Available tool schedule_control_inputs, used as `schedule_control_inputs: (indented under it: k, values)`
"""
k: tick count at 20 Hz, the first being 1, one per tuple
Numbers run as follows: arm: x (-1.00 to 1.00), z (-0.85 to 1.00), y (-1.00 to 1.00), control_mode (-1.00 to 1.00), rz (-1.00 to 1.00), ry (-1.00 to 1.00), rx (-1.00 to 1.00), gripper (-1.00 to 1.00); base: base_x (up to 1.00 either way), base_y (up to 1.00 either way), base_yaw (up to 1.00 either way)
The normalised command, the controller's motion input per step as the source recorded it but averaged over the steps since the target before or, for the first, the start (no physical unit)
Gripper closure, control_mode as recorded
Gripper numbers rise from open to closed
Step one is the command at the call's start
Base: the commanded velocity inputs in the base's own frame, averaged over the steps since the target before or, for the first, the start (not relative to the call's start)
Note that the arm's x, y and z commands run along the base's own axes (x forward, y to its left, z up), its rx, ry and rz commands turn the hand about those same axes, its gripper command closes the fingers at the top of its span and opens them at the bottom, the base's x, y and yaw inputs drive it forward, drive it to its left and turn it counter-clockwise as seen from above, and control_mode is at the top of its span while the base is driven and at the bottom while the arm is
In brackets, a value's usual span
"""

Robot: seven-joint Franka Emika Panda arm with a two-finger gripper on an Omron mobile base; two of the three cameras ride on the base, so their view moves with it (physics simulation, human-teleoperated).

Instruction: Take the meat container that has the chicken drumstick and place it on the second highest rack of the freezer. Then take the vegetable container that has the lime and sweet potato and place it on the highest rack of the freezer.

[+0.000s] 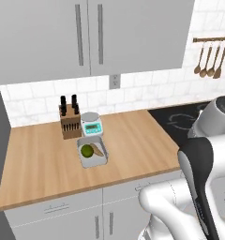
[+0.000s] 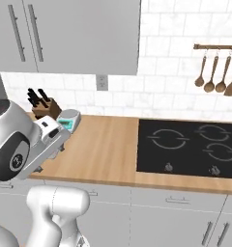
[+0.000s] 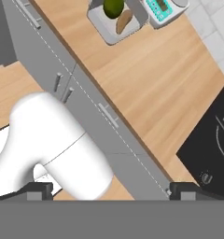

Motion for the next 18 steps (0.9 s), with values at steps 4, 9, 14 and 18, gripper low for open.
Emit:
schedule_control_inputs:
  k: [4,9,14,18]
  values:
    - [0.0,0.0,0.0,1.0,0.0,0.0,0.0,-1.0,0.12,0.05,-0.05]
    - [0.0,0.0,0.03,-1.0,0.0,0.0,0.0,-1.0,0.04,0.02,-0.01]
    - [0.03,0.0,0.73,-1.0,0.08,0.0,-0.04,-1.0,0.0,0.0,0.0]
    - [0.13,-0.06,1.0,-1.0,0.2,0.12,-0.14,-1.0,0.0,0.0,0.0]
